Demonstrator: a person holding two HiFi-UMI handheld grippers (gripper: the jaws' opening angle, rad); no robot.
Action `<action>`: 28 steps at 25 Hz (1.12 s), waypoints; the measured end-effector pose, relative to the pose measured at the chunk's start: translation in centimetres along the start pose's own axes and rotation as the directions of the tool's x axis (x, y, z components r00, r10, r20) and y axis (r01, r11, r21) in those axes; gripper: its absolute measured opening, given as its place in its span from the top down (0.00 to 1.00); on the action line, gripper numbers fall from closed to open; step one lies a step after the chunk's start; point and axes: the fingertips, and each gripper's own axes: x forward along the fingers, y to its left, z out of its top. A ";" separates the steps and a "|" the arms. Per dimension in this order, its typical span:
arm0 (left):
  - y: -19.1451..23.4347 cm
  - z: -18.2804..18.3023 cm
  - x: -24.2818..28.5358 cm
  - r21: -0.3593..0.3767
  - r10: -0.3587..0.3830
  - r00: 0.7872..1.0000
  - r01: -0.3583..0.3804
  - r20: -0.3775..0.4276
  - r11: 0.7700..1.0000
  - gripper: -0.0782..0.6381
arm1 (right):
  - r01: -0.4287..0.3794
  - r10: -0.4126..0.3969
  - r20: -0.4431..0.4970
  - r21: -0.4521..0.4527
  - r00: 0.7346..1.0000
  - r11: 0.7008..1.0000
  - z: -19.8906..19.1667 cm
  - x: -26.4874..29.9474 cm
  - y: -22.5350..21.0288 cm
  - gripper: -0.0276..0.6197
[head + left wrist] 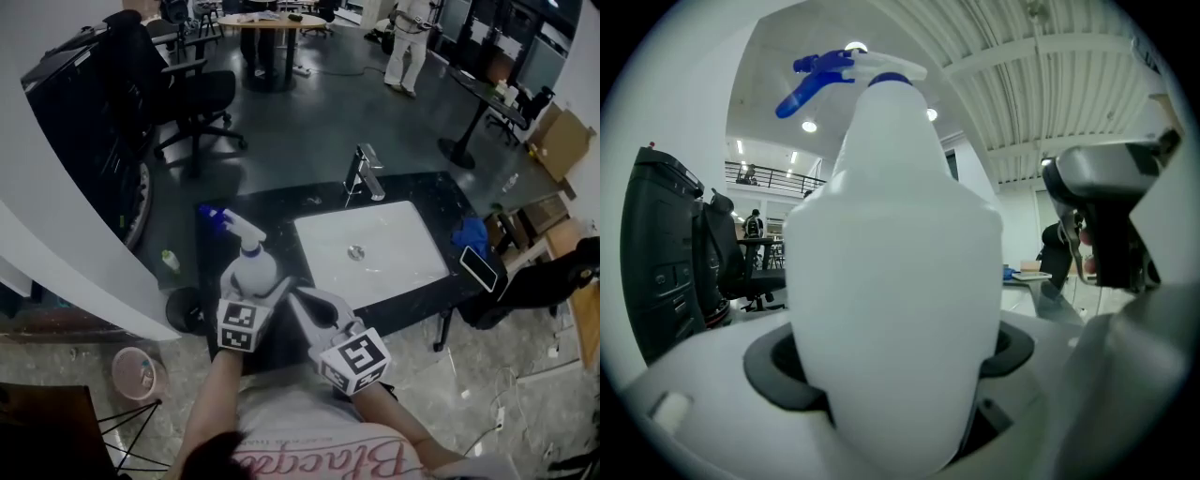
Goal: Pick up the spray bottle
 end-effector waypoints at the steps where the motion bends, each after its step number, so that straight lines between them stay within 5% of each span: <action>1: 0.0 0.4 -0.3 -0.003 0.002 1.000 -0.002 0.010 1.000 0.30 | 0.000 0.000 0.004 -0.001 1.000 1.000 0.1 0.1 0.1 0.96; 10: 1.4 9.0 -4.8 0.012 0.090 0.989 -0.092 0.117 0.996 0.30 | -0.025 0.023 0.116 0.013 0.993 1.000 3.0 0.3 1.0 0.96; 16: 1.2 14.2 -8.4 0.049 0.151 0.974 -0.161 0.169 0.986 0.30 | -0.014 0.024 0.145 -0.068 0.989 0.998 5.1 0.3 2.1 0.96; 28: 0.8 16.3 -10.7 0.071 0.166 0.965 -0.183 0.203 0.981 0.30 | -0.016 0.029 0.170 -0.077 0.985 0.997 6.8 0.5 2.6 0.96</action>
